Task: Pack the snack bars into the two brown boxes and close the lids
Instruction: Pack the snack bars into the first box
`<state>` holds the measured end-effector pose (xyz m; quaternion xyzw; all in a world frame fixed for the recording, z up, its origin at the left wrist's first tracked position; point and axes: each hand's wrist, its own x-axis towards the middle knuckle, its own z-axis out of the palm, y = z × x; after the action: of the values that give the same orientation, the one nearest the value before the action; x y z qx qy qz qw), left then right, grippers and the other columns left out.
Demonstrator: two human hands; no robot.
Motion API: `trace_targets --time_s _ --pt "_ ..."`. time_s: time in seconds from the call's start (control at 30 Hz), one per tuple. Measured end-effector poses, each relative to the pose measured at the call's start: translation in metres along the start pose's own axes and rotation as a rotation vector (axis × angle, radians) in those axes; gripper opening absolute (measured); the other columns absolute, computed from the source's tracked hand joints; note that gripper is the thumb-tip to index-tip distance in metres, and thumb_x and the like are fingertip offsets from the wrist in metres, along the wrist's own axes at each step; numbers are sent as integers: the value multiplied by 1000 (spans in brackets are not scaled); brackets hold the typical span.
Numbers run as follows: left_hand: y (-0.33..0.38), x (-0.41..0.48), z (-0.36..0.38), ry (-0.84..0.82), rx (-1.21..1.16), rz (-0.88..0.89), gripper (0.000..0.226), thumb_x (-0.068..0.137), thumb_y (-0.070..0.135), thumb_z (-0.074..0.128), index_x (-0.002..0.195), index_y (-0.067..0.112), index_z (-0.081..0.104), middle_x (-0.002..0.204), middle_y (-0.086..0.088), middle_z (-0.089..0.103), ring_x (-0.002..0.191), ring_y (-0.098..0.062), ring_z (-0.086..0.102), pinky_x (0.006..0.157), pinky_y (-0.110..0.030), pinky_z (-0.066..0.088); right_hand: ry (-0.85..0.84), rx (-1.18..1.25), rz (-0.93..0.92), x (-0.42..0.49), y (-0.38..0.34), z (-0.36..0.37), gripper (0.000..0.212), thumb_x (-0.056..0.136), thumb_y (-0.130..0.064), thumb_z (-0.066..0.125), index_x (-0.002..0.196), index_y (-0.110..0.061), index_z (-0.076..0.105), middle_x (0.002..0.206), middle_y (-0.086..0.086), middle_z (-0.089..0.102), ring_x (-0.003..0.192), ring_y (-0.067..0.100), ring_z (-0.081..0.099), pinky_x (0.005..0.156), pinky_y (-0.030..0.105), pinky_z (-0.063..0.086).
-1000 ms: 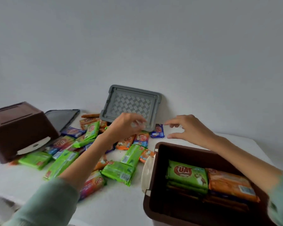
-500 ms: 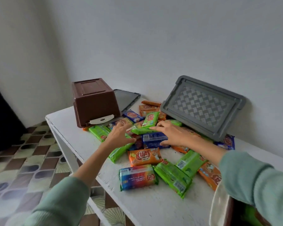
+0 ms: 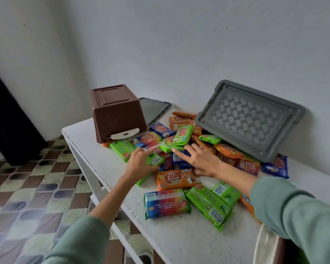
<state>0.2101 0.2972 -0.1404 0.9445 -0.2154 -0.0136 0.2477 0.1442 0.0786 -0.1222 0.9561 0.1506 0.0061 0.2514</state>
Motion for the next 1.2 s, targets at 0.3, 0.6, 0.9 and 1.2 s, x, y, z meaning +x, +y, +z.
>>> trace_targets --time_s 0.3,0.6,0.9,1.2 --pt "33 1 -26 61 -65 101 66 66 31 79 126 17 57 124 -9 57 110 -21 53 88 -30 43 -12 294 180 -16 18 -37 104 73 -30 73 150 -24 4 139 13 35 125 27 35 91 34 46" --pt "166 -14 -55 -58 -162 640 66 62 34 82 122 23 60 113 -2 62 98 -13 56 82 -23 42 19 633 442 -160 72 -101 98 63 -28 82 145 -21 29 111 4 52 99 19 56 71 16 39" --pt "294 -82 -18 -392 -120 1100 64 62 35 82 121 27 58 106 6 61 94 -5 55 73 -2 38 -225 704 709 -343 59 -121 87 70 -19 76 143 -25 30 120 1 53 91 14 54 69 17 44" --pt "334 -140 43 -655 137 1379 66 67 43 78 125 27 52 115 1 57 100 -11 53 86 -25 46 -384 780 776 -417 7 -88 85 66 -21 78 138 -26 34 105 -6 44 91 10 46 65 12 36"
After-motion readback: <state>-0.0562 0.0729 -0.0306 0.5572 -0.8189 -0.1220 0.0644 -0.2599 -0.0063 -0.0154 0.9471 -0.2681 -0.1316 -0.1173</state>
